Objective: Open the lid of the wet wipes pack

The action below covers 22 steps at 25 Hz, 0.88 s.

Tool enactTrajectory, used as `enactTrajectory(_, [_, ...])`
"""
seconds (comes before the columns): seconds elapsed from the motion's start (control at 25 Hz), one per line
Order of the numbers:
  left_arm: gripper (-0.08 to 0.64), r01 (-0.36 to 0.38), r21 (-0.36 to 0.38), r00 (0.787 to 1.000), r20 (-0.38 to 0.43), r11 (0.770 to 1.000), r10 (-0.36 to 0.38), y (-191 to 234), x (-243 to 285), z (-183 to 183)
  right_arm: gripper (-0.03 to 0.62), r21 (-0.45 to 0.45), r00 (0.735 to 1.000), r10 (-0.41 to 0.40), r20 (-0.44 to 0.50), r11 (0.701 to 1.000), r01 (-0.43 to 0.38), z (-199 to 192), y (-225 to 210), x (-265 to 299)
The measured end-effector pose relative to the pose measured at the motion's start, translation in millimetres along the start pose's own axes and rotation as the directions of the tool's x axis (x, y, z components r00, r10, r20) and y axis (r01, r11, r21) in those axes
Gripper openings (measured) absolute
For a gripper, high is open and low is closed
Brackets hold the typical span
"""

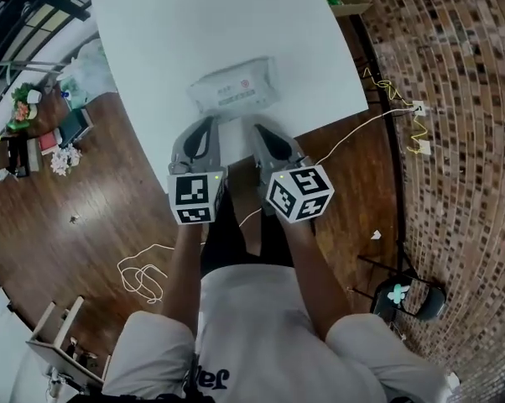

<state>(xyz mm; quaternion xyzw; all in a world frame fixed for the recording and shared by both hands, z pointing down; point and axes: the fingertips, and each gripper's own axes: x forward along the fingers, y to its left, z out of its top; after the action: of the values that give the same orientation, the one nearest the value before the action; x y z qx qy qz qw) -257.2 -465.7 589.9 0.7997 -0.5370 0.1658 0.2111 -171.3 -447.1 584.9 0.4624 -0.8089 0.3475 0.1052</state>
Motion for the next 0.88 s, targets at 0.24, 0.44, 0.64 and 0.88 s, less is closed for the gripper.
enactTrajectory(0.24, [0.017,0.032,-0.044,0.998,-0.052,0.999,-0.034,4,20,-24,-0.009,0.104,0.999,0.044,-0.004,0.994,-0.043,-6,-4,24])
enactTrajectory(0.44, [0.017,0.049,-0.034,0.998,-0.046,0.998,-0.051,7,25,-28,0.041,0.246,0.993,0.103,0.051,0.963,-0.113,3,-3,41])
enactTrajectory(0.64, [0.017,0.053,-0.051,0.998,-0.032,0.997,-0.055,8,26,-26,0.049,0.347,0.996,0.084,0.035,0.933,-0.091,1,-9,50])
enactTrajectory(0.88, [0.017,0.051,-0.063,0.998,-0.026,0.997,-0.053,7,25,-27,0.048,0.387,0.997,0.078,0.007,0.919,-0.075,-4,-12,55])
